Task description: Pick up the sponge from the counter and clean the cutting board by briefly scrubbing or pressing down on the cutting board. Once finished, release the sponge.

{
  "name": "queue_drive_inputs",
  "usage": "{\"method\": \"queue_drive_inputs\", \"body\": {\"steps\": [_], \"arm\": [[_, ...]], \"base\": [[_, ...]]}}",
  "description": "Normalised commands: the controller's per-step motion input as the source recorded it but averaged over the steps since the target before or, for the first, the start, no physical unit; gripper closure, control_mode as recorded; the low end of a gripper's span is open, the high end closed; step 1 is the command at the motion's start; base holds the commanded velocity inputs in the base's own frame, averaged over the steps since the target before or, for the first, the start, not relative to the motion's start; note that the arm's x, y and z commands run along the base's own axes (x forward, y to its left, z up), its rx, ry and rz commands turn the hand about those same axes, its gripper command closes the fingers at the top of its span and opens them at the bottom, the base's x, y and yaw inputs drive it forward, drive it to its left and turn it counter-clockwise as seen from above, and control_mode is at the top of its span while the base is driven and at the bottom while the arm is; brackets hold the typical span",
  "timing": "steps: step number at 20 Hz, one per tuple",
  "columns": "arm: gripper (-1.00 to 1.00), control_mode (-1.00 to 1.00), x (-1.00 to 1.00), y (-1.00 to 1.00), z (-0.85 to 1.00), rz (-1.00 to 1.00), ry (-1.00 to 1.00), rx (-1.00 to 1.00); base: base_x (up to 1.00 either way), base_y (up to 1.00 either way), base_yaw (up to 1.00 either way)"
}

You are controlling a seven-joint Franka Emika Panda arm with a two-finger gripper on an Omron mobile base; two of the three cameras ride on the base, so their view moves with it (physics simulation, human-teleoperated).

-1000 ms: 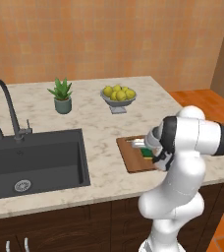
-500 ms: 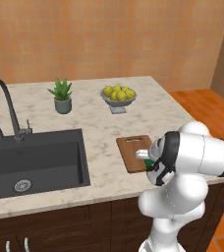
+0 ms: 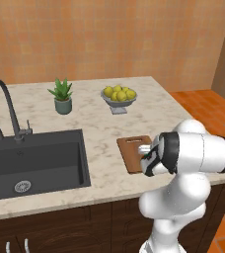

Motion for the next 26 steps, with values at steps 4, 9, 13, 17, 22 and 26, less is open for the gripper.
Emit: {"method": "queue_drive_inputs", "body": {"steps": [4,9,13,17,22,26], "arm": [[1.0,-1.0,-0.04,-0.38,0.0,0.0,0.0,0.0],[1.0,-1.0,-0.01,-0.12,0.0,0.0,0.0,0.0],[1.0,-1.0,0.05,0.0,0.0,0.0,0.01,0.0],[1.0,-1.0,0.3,0.0,-0.18,0.0,0.0,0.0],[1.0,-1.0,0.33,0.0,-0.18,0.0,0.0,0.0],[1.0,-1.0,0.23,0.0,-0.46,0.0,-0.04,0.0]], "base": [[0.0,0.0,0.0],[0.0,0.0,0.0],[0.0,0.0,0.0],[0.0,0.0,0.0],[0.0,0.0,0.0],[0.0,0.0,0.0]]}}
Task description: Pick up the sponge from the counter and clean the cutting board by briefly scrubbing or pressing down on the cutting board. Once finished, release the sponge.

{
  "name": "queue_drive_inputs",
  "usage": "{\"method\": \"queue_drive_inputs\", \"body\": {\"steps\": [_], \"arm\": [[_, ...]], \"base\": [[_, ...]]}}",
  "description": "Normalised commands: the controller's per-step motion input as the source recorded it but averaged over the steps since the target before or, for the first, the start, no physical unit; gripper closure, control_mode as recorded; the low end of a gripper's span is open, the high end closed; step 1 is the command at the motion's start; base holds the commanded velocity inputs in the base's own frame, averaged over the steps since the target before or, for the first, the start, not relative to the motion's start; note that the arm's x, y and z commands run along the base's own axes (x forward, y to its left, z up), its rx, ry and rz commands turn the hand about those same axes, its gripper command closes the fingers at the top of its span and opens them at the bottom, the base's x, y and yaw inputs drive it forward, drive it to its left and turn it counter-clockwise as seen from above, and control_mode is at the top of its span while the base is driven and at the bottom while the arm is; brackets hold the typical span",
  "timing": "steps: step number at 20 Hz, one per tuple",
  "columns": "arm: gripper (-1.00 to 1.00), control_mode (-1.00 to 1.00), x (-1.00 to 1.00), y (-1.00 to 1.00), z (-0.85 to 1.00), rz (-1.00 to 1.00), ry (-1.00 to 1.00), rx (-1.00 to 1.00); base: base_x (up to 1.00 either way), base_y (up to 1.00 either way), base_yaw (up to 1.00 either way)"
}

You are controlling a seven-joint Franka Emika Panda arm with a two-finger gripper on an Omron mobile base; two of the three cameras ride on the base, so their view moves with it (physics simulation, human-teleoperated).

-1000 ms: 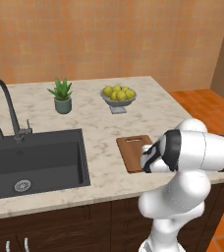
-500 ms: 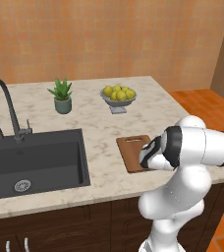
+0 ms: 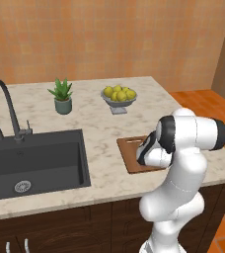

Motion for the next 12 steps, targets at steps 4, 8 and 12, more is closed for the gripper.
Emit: {"method": "queue_drive_inputs", "body": {"steps": [4,8,12], "arm": [[1.0,-1.0,0.52,0.0,-0.29,0.0,-0.09,0.0],[1.0,-1.0,0.56,0.0,-0.1,0.0,-0.05,0.0],[1.0,-1.0,0.56,0.0,-0.27,0.0,-0.05,0.0]], "base": [[0.0,0.0,0.0],[0.0,0.0,0.0],[0.0,0.0,0.0]]}}
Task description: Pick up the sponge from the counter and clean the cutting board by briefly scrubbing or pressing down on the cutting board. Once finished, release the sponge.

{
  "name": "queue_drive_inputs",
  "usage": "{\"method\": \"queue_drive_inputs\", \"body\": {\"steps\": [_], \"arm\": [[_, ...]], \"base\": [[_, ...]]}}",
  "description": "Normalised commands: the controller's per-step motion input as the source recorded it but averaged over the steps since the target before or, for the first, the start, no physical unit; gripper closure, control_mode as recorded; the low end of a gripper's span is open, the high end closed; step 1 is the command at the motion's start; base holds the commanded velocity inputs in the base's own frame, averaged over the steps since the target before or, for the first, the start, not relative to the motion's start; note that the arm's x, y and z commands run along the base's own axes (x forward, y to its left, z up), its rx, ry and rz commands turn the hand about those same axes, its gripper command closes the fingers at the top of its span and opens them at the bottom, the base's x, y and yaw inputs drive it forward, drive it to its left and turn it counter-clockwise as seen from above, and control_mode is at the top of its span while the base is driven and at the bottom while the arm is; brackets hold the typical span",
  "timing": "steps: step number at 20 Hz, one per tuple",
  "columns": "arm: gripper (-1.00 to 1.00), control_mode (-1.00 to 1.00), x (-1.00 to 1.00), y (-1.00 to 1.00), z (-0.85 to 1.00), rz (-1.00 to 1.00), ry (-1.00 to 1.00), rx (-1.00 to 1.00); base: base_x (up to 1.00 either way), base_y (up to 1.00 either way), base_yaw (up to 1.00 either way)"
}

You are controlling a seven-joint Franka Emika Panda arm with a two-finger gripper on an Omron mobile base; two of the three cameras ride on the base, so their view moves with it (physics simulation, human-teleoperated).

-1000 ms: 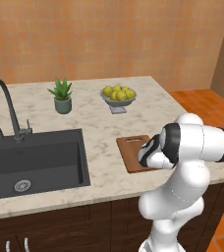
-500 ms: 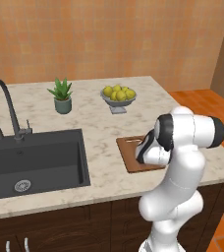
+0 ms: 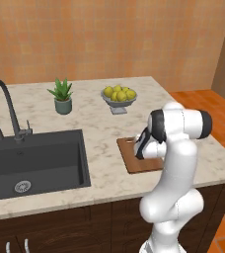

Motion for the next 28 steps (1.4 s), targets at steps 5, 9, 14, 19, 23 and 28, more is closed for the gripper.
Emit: {"method": "queue_drive_inputs", "body": {"steps": [5,9,14,19,23,28], "arm": [[1.0,-1.0,0.61,-0.01,-0.08,0.0,-0.04,0.0],[1.0,-1.0,0.68,-0.05,0.0,0.0,-0.01,0.0],[1.0,-1.0,0.69,-0.14,0.0,0.0,0.0,0.0],[1.0,-1.0,0.13,-0.41,0.0,0.0,0.0,0.0],[1.0,-1.0,-0.1,-0.28,0.16,0.0,0.02,0.0],[1.0,-1.0,-0.53,-0.33,0.43,0.0,0.07,0.02]], "base": [[0.0,0.0,0.0],[0.0,0.0,0.0],[0.0,0.0,0.0],[0.0,0.0,0.0],[0.0,0.0,0.0],[0.0,0.0,0.0]]}}
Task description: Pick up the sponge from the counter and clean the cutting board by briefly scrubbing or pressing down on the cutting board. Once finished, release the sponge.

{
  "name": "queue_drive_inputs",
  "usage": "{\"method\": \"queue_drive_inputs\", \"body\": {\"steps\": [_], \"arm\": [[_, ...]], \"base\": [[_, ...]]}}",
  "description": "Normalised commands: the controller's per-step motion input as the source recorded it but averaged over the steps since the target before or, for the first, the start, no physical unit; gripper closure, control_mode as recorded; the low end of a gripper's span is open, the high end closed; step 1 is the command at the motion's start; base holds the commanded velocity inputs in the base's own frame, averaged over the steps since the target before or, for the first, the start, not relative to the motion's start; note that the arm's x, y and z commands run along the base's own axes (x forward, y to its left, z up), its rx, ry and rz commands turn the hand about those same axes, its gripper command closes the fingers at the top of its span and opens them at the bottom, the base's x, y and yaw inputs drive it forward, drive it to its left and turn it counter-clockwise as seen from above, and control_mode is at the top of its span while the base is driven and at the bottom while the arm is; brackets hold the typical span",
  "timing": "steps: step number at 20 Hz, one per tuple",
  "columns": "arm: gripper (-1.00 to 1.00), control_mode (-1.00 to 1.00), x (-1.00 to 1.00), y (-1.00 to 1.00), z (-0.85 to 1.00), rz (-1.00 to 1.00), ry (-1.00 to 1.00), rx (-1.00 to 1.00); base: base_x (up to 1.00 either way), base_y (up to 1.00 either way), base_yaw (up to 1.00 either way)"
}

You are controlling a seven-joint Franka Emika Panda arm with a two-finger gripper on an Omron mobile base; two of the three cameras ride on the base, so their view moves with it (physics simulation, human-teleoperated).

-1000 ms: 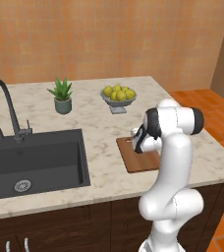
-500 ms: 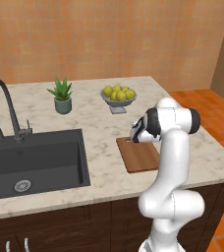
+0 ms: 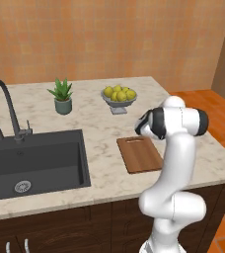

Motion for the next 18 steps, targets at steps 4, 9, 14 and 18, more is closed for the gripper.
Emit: {"method": "queue_drive_inputs", "body": {"steps": [4,9,14,18], "arm": [[1.0,-1.0,-0.58,-0.39,0.08,0.0,0.18,0.04],[1.0,-1.0,-0.61,-0.45,0.17,0.0,0.26,0.04],[1.0,-1.0,-0.46,-0.18,0.63,0.01,0.31,0.0],[1.0,-1.0,-0.55,-0.01,0.36,0.06,0.29,0.0]], "base": [[0.0,0.0,0.0],[0.0,0.0,0.0],[0.0,0.0,0.0],[0.0,0.0,0.0]]}}
